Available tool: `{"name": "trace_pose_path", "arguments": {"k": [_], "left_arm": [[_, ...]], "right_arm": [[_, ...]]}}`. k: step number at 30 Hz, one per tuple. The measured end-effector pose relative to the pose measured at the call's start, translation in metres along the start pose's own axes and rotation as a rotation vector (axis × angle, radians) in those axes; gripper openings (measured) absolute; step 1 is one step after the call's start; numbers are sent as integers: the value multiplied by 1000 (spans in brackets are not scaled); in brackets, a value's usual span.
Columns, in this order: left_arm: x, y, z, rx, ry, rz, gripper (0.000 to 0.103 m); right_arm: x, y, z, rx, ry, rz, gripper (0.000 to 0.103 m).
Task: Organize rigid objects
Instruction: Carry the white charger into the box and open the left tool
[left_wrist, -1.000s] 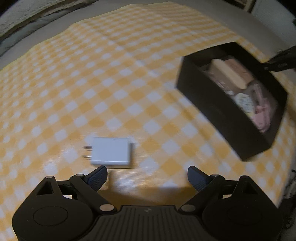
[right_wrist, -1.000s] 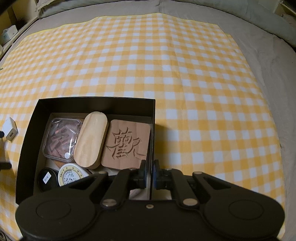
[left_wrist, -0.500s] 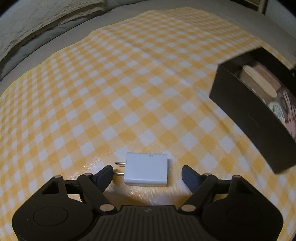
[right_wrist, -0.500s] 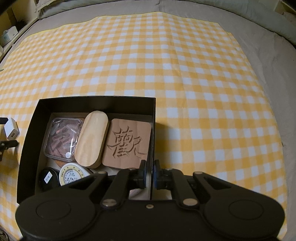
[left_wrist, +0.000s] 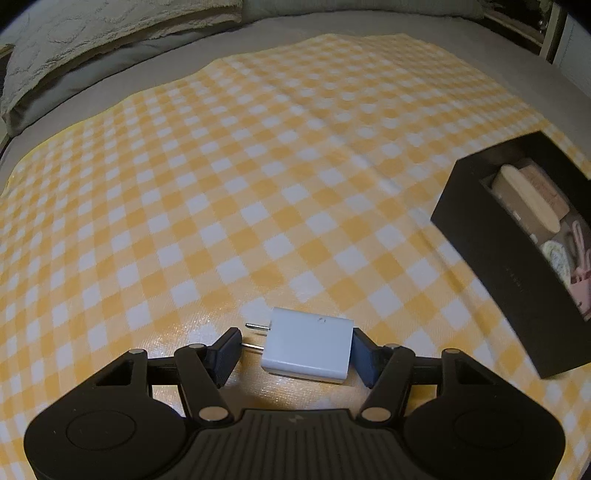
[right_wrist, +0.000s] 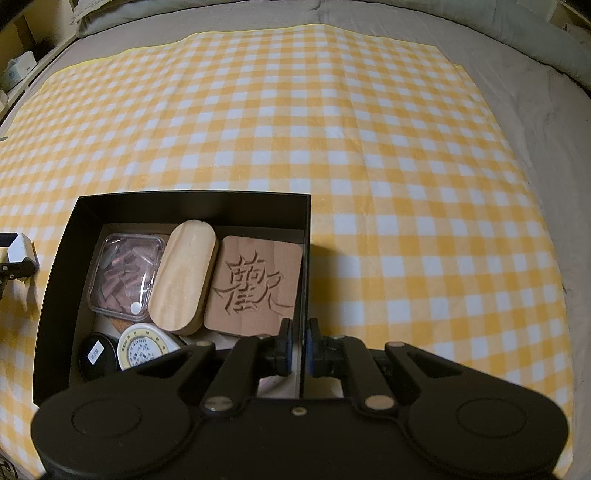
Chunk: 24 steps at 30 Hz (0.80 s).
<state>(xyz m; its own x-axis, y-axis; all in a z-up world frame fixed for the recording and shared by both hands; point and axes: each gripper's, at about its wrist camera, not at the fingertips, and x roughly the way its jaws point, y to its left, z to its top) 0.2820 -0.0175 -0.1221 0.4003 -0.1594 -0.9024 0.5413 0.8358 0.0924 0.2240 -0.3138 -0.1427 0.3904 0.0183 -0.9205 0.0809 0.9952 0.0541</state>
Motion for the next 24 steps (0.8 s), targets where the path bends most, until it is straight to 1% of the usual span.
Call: {"name": "trace_pose_path", "arguments": {"k": [6,12,17,20,24], "left_arm": [[-23,-6,3,-31,-70,-44,63],[-51,-28,20,-52,-169,-135,63],[-66,-66,37,-39,-207,-232,63],[-71,-93,45,-3,-221,-276,63],[-70,-130,52,64,-214,-333,63]], "right_arm": [[0,0,-1,4,0,-1,7],[-1,-1,1,14,2,-1,6],[-5,-5,2,21,-6,6,6],[-8,-8,1,28,-11,14,5],[-12,-10,1,36,-14,24,5]]}}
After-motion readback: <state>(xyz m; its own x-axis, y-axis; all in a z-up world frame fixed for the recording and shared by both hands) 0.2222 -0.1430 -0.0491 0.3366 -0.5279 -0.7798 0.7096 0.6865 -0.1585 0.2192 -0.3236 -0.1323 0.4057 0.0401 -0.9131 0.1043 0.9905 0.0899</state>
